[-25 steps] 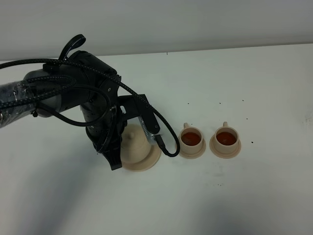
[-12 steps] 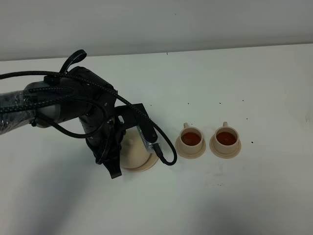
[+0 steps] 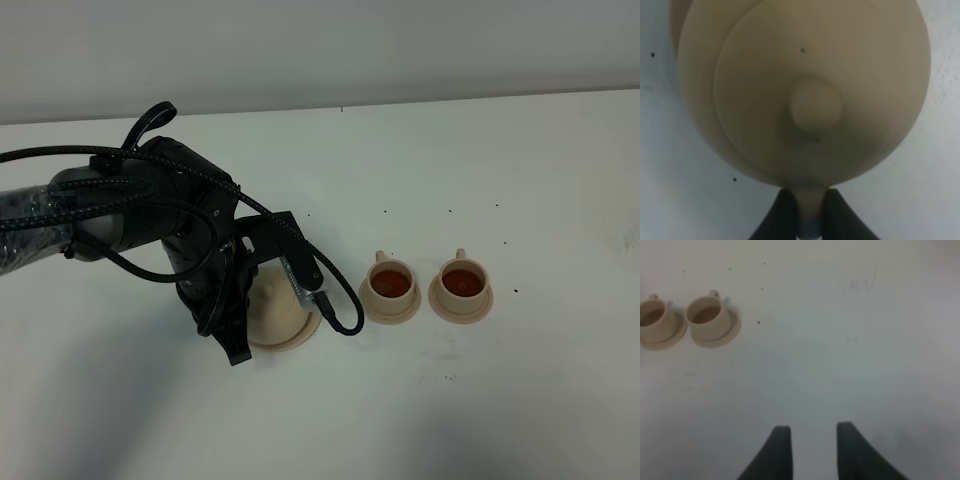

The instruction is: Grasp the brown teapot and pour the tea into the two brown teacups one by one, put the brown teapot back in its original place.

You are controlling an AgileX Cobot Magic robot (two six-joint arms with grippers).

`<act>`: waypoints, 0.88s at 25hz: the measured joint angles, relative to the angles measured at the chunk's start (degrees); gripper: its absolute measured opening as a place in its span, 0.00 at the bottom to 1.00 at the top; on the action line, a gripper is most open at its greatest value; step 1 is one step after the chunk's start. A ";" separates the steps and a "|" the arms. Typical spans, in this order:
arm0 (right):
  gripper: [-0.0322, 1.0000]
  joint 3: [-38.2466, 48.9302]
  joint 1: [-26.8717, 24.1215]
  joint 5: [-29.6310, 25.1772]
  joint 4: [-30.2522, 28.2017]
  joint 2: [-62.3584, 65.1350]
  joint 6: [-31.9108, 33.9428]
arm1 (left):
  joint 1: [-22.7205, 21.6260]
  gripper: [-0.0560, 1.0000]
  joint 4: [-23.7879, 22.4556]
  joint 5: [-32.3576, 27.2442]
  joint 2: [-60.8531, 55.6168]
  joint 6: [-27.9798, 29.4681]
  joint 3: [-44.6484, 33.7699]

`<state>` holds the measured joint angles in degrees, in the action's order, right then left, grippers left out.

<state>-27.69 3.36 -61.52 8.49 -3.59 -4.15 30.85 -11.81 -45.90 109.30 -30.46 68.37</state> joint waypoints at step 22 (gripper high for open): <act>0.26 0.00 0.00 0.00 0.00 0.00 0.00 | 0.00 0.33 0.27 0.06 -2.35 1.91 0.00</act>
<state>-27.69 3.36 -61.52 8.49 -3.59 -4.15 30.85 -11.53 -45.84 106.95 -28.56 68.37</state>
